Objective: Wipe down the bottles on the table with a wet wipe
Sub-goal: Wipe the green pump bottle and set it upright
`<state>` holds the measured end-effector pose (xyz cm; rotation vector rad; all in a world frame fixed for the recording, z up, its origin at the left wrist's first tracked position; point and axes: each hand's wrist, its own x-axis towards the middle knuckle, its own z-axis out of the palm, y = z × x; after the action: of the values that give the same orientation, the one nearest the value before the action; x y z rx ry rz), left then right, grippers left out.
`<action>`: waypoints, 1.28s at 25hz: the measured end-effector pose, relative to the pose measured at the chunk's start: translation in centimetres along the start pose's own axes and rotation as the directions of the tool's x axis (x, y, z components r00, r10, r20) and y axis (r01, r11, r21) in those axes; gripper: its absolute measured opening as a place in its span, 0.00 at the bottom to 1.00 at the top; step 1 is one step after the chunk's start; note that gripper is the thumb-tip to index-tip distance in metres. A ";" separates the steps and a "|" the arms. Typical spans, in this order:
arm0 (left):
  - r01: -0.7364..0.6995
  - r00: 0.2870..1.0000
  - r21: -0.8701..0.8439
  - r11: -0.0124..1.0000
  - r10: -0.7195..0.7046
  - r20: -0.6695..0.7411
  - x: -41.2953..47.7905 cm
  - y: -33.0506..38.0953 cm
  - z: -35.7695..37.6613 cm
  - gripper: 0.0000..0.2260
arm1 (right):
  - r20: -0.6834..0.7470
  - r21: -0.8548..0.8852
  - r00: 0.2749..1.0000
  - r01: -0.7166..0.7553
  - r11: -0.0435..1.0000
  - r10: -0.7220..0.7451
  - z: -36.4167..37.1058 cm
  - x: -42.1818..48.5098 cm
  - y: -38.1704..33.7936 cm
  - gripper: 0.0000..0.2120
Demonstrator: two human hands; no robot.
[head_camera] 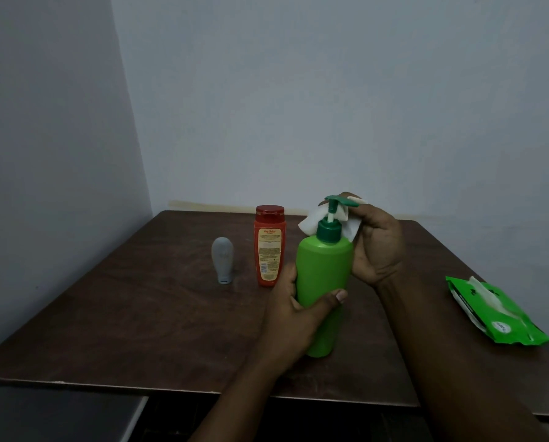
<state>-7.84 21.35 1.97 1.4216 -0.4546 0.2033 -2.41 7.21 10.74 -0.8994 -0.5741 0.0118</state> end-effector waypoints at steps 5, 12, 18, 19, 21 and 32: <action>-0.043 0.996 0.043 0.998 0.046 -0.075 -0.2 -0.2 0.6 0.19 | -0.147 -0.424 0.891 0.336 0.841 -0.430 1.1 -3.9 0.5 0.10; -0.203 0.953 0.337 0.919 0.265 -0.148 -2.4 -1.4 2.2 0.29 | 0.155 -0.911 0.735 0.366 0.193 -0.660 3.6 -6.8 1.5 0.13; 0.014 0.999 0.059 0.998 -0.016 0.037 -2.9 -0.8 1.4 0.26 | 0.131 -0.906 0.754 0.354 0.230 -0.643 3.3 -7.2 1.2 0.13; 0.033 0.998 0.022 0.999 -0.034 0.056 -2.6 -0.9 1.1 0.28 | 0.143 -0.914 0.752 0.349 0.205 -0.644 3.4 -7.2 1.2 0.13; 0.042 0.997 0.020 0.999 -0.043 0.058 -1.9 -1.0 0.5 0.34 | 0.190 -0.923 0.742 0.358 0.140 -0.642 3.5 -7.2 0.9 0.13; 0.086 0.995 -0.012 0.996 -0.085 0.059 -0.2 -0.6 -0.4 0.28 | -0.603 -0.426 0.690 0.144 0.893 -0.399 3.1 -5.0 -1.4 0.12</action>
<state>-7.69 21.63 1.34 1.4328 -0.4417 0.0891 -8.49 7.35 10.95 -1.0691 0.0014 -0.7037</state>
